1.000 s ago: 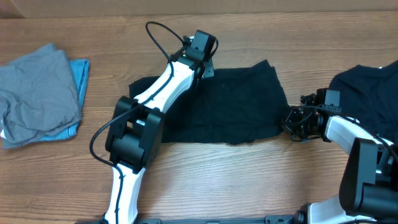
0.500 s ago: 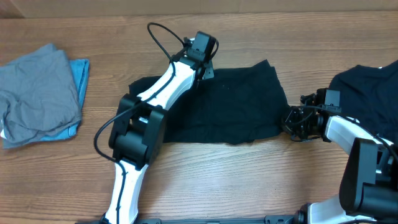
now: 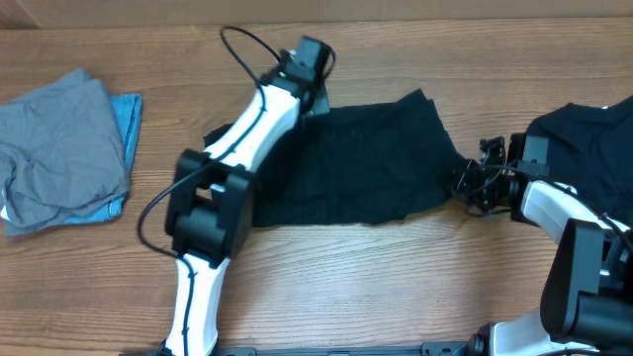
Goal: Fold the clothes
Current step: 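Lift the pants right end with the right gripper and swing it left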
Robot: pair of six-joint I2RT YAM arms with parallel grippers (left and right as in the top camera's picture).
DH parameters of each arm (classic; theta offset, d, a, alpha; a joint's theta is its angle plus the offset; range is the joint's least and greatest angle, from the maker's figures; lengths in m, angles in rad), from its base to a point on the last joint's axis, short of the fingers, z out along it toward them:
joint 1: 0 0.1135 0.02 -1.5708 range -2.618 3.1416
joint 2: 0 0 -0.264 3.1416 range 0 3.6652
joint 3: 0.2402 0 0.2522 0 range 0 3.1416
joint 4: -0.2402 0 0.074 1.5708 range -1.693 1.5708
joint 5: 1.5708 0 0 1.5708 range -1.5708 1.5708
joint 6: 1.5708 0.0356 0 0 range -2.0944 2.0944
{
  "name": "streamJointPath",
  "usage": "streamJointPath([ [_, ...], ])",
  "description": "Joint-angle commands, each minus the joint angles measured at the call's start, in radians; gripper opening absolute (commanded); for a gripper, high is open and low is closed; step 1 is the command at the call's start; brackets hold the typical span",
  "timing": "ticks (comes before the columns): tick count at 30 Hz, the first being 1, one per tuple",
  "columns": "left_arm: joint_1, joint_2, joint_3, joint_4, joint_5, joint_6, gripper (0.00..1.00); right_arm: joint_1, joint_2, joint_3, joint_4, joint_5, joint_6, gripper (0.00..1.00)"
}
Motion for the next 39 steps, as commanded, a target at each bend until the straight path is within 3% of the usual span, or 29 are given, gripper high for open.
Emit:
streamJointPath([
  [1,0.016,-0.198,0.074,-0.093,0.010,0.018,0.04,-0.004,-0.002,0.058,-0.013,-0.028,-0.053,0.04],
  [6,0.045,-0.268,0.074,-0.325,0.056,0.038,0.04,0.006,-0.010,0.073,-0.054,-0.028,-0.156,0.04],
  [11,0.142,-0.266,0.072,-0.554,0.258,0.068,0.04,0.013,-0.029,0.172,-0.193,-0.027,-0.220,0.04],
  [21,0.348,-0.266,0.071,-0.698,0.478,0.203,0.04,0.165,-0.068,0.337,-0.369,0.131,-0.267,0.04],
  [27,0.381,-0.266,0.069,-0.755,0.491,0.275,0.04,0.309,-0.076,0.370,-0.375,0.196,-0.292,0.04],
  [39,0.520,-0.264,0.031,-0.777,0.349,0.266,0.04,0.624,-0.085,0.486,-0.441,0.456,-0.318,0.04],
])
